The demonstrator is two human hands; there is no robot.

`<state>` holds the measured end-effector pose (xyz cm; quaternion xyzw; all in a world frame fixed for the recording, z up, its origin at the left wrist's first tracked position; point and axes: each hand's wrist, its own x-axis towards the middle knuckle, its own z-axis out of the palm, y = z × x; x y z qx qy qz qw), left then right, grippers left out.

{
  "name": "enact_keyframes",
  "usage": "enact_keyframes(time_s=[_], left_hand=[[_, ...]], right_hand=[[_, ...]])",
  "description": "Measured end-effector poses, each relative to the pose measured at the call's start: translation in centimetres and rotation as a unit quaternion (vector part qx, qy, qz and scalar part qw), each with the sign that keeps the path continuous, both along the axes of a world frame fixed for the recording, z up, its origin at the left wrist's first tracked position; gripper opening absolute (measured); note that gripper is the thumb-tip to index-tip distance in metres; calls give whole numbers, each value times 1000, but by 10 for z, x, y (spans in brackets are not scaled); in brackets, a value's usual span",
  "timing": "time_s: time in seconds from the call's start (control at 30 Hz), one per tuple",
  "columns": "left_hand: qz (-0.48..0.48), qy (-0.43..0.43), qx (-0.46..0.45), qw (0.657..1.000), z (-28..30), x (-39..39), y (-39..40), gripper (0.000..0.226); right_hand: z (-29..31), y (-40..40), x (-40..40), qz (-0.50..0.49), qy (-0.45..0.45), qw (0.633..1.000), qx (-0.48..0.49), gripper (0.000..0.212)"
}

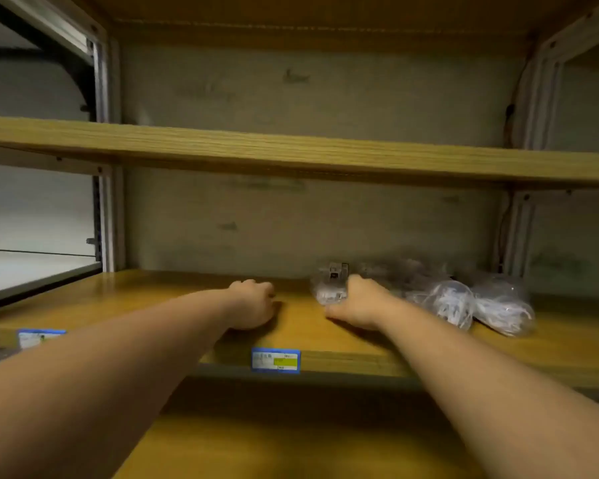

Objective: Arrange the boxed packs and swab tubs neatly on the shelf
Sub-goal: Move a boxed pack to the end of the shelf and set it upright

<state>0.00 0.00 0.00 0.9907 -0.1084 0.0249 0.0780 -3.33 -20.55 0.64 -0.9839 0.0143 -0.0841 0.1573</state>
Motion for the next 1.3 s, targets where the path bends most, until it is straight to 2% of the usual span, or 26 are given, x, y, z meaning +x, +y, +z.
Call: enact_keyframes(time_s=[0.07, 0.17, 0.3, 0.47, 0.6, 0.7, 0.83, 0.93, 1.03, 1.17, 1.3], left_hand=[[-22, 9, -47, 999, -4, 20, -20, 65], [-98, -14, -122, 988, -15, 55, -49, 66], [-182, -40, -190, 964, -23, 87, -53, 44], [-206, -33, -271, 940, -26, 97, -41, 45], [-215, -39, -245, 945, -22, 91, -42, 44], [-224, -3, -238, 945, -19, 85, -43, 50], [-223, -1, -254, 941, -21, 87, -41, 48], [-204, -15, -285, 936, -19, 87, -41, 36], [-171, -19, -351, 920, -21, 90, -42, 33], [-126, 0, -447, 886, -20, 90, -39, 26], [-106, 22, -529, 842, -20, 83, -41, 27]], right_hand=[[2, 5, 20, -29, -20, 998, -48, 89], [0, 13, 43, -39, -50, 988, -141, 83], [-21, 7, 67, -22, -146, 984, -103, 52], [-25, -3, 74, 1, -134, 987, -88, 45], [-21, -4, 69, 20, -128, 987, -99, 49], [-15, -3, 67, 19, -132, 984, -117, 53], [-9, 0, 57, 10, -144, 980, -139, 42], [-6, -1, 54, 8, -139, 984, -114, 37], [-7, -6, 58, 13, -153, 987, -41, 42], [-11, -14, 64, 26, -228, 972, 46, 44], [-13, -12, 64, 41, -210, 973, 88, 43]])
